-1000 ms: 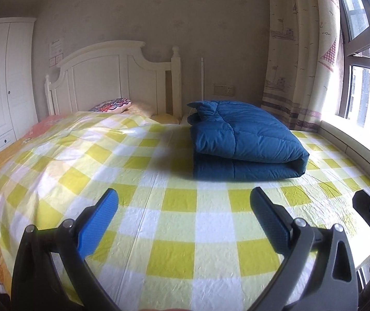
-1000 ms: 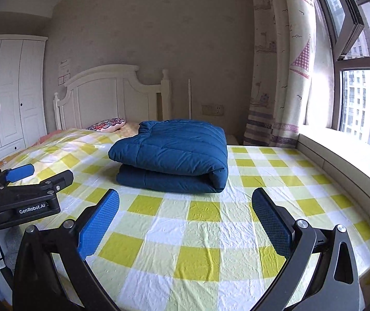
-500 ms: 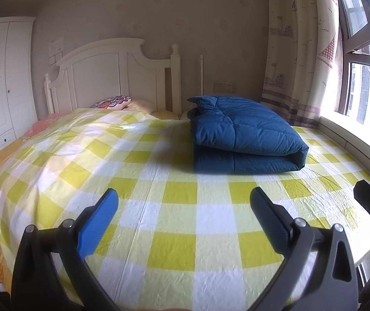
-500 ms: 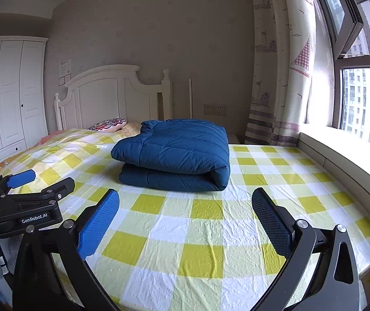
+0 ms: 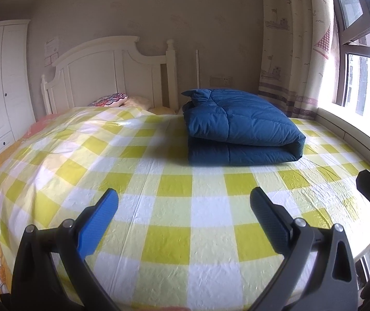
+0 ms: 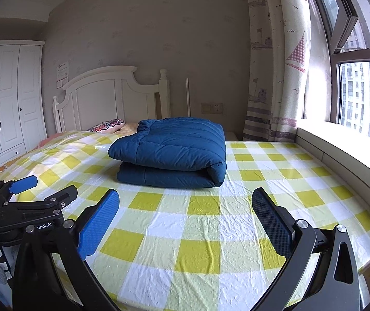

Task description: Fold large clothes

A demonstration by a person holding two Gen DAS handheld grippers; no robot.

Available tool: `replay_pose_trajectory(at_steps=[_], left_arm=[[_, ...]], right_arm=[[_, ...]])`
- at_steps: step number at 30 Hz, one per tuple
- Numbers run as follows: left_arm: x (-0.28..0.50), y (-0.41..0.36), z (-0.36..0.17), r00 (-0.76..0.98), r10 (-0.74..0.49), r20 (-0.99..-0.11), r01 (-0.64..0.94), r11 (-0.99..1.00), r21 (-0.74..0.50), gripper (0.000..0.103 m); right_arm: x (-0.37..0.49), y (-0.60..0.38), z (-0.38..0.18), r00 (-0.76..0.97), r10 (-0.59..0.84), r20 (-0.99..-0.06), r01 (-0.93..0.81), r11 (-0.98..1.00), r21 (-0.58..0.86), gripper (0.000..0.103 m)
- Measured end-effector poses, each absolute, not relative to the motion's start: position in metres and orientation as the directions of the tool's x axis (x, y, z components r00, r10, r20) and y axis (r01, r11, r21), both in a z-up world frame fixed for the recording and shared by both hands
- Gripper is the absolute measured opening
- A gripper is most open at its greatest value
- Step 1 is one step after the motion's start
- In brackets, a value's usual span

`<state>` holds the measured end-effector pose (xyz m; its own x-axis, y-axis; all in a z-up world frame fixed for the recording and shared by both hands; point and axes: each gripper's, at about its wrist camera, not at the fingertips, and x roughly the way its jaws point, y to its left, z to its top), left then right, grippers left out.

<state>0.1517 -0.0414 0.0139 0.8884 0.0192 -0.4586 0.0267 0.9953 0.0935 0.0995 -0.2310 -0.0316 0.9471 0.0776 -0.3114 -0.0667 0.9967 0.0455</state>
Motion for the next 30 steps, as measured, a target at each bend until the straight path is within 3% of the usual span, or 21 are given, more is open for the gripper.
replay_pose_trajectory(at_steps=[30], left_arm=[[0.1469, -0.0458, 0.0123, 0.889, 0.016, -0.458, 0.037, 0.994, 0.107, 0.101]], right_arm=[[0.0952, -0.231, -0.0358, 0.947, 0.075, -0.312, -0.061, 0.997, 0.055, 0.099]])
